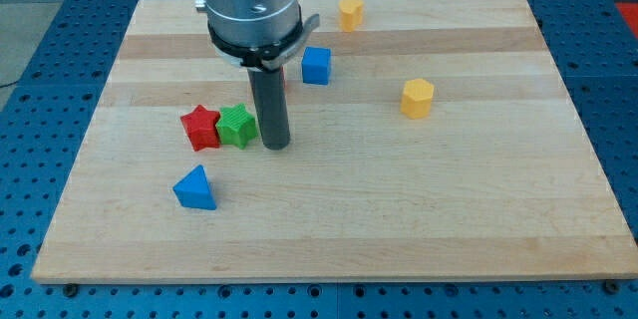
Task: Push the green star into the red star
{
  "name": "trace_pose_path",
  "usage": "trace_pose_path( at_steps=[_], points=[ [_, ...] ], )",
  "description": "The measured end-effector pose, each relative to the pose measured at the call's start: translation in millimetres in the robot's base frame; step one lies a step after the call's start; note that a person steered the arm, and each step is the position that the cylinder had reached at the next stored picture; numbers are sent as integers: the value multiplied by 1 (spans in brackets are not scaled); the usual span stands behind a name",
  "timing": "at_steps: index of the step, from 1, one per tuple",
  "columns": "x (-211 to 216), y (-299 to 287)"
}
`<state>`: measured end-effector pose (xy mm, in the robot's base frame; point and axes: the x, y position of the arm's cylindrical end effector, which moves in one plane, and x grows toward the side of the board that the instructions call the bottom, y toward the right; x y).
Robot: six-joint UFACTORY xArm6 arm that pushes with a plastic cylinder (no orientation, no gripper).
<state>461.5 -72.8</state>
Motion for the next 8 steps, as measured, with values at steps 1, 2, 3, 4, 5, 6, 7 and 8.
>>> trace_pose_path(
  at_steps=[1, 2, 3, 4, 5, 6, 7, 8],
  points=[
    [-11, -18],
    [-11, -37],
    [-10, -35],
    [-21, 29],
    [-62, 49],
    [-93, 44],
    [-103, 29],
    [-103, -12]
  ],
)
